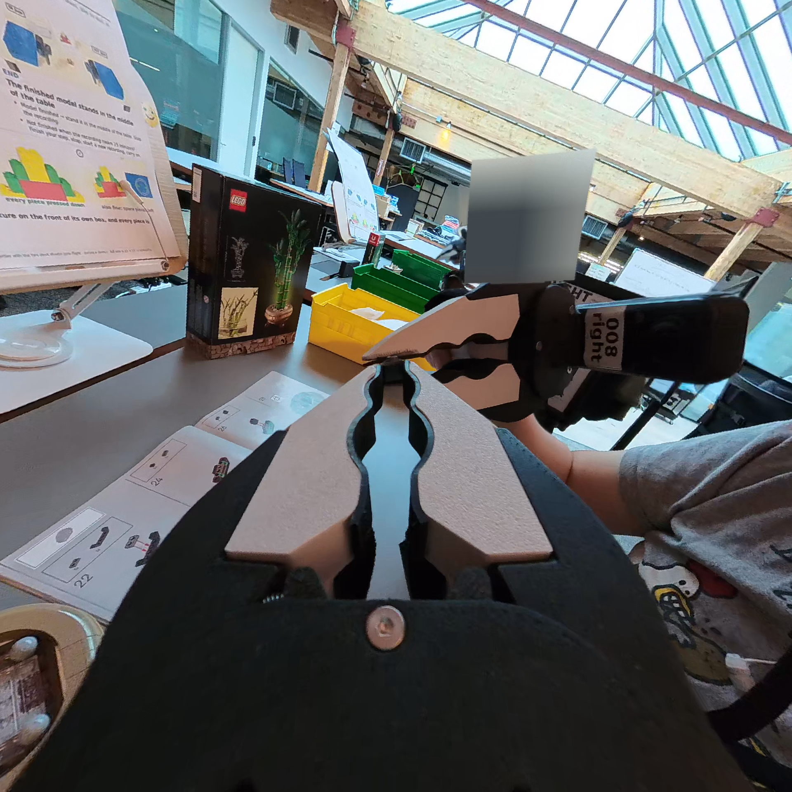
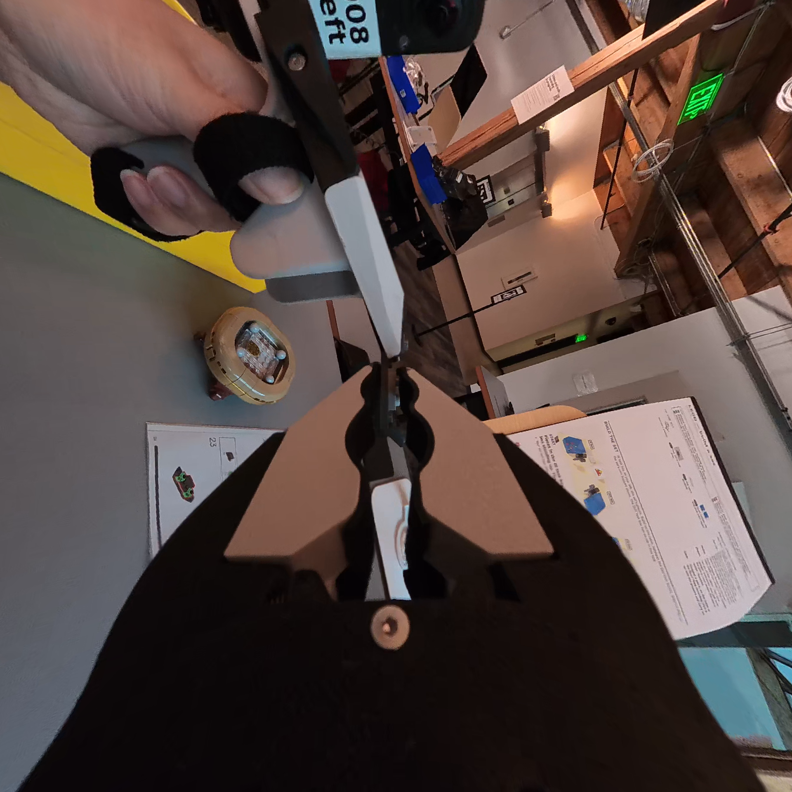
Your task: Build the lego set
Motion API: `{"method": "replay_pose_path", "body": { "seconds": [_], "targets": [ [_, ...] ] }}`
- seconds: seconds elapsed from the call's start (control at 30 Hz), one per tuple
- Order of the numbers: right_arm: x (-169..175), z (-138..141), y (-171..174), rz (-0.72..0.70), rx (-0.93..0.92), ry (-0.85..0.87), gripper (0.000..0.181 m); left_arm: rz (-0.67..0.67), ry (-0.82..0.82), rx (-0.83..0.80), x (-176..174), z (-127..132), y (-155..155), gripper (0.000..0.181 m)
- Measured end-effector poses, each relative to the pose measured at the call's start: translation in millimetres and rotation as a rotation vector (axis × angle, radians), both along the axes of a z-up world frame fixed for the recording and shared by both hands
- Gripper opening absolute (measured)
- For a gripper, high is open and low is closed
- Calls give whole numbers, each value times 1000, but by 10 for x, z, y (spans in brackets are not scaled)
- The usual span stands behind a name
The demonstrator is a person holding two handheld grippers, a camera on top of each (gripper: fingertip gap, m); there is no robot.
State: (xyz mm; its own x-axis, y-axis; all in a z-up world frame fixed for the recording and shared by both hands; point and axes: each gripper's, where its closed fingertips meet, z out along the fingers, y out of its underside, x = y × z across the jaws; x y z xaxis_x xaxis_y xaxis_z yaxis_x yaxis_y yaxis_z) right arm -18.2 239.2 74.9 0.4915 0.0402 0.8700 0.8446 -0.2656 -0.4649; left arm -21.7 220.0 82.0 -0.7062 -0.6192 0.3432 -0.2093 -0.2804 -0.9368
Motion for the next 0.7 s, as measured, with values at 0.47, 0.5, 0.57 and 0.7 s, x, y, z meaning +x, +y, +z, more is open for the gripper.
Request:
{"method": "replay_pose_path", "body": {
  "seconds": [0.47,0.5,0.57,0.7],
  "targets": [
    [-4,23,7,29,13,106,6,11,10,-15,-2,20,12,6],
    [-5,29,4,30,16,97,7,2,16,-27,-5,23,12,6],
    [39,27,-7,-5,9,50,11,4,20,-33,1,20,26,6],
    [12,-1,0,-2,-7,15,11,4,17,-29,0,23,30,6]
  ]
}}
